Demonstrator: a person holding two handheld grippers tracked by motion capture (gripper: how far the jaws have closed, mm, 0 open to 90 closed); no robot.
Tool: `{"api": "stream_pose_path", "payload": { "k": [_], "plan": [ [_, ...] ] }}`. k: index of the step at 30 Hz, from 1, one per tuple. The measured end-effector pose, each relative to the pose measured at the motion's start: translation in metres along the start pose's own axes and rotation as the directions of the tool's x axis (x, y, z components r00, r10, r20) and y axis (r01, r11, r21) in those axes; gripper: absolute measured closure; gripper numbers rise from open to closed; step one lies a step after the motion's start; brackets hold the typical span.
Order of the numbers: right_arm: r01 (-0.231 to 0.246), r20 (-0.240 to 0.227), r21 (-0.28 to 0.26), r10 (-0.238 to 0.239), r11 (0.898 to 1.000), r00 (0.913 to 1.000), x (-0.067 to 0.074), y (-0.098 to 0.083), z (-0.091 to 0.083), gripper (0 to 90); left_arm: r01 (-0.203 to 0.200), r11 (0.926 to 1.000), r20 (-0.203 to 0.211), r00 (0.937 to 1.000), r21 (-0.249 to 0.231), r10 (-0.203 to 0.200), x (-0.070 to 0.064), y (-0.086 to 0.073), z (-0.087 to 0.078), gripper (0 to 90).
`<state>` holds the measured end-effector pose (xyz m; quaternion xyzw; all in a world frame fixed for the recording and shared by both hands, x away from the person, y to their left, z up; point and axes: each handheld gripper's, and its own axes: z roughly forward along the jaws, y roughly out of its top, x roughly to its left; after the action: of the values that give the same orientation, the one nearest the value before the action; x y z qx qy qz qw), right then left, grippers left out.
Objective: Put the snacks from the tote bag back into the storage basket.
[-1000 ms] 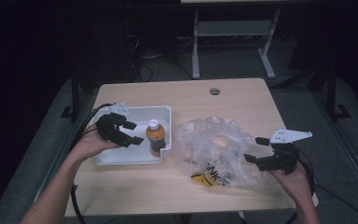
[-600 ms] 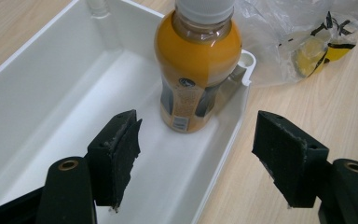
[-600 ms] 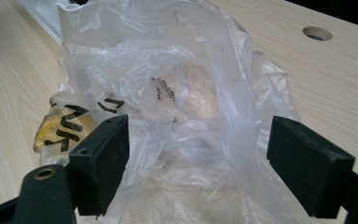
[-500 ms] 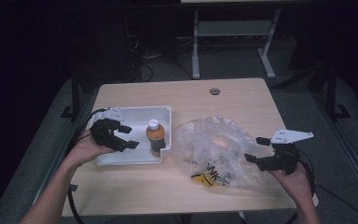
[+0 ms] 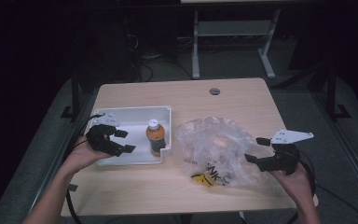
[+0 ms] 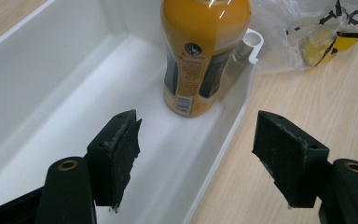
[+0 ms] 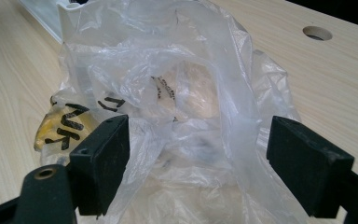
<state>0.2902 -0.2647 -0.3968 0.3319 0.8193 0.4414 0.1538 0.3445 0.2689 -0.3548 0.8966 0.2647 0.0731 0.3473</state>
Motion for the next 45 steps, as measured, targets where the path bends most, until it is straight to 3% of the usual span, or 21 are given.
{"api": "stream_pose_path", "payload": {
  "k": [7,12,24,28,29,44,45],
  "plan": [
    [0.004,0.000,0.001,-0.004,1.000,1.0000,0.000,0.000,0.000,20.6,-0.001,1.0000,0.001,1.0000,0.003,0.001,-0.003,-0.011,0.002,30.4],
    [0.001,0.000,0.002,-0.001,1.000,1.0000,0.001,0.000,0.000,20.7,0.027,0.9995,-0.004,0.9996,-0.014,-0.027,-0.005,-0.019,0.004,30.1],
    [0.005,-0.008,0.012,-0.005,1.000,1.0000,0.002,0.000,0.004,20.8,0.046,0.9982,-0.024,0.9986,-0.038,-0.047,-0.008,-0.035,0.004,29.3],
    [0.003,-0.008,0.012,-0.003,1.000,1.0000,0.003,-0.001,0.005,20.8,0.034,0.9987,-0.034,0.9988,-0.037,-0.035,-0.009,-0.039,0.006,28.7],
    [0.005,-0.009,0.012,-0.005,1.000,0.9999,0.003,-0.001,0.005,20.8,0.052,0.9977,-0.032,0.9981,-0.045,-0.053,-0.010,-0.040,0.006,28.5],
    [0.008,-0.016,0.019,-0.007,1.000,0.9998,0.006,-0.003,0.007,21.2,0.047,0.9975,-0.030,0.9983,-0.053,-0.049,-0.013,-0.053,0.015,27.4],
    [0.005,-0.016,0.021,-0.005,1.000,0.9999,0.006,-0.003,0.007,21.3,0.065,0.9954,-0.027,0.9974,-0.070,-0.067,-0.015,-0.054,0.016,27.4]
  ]
}}
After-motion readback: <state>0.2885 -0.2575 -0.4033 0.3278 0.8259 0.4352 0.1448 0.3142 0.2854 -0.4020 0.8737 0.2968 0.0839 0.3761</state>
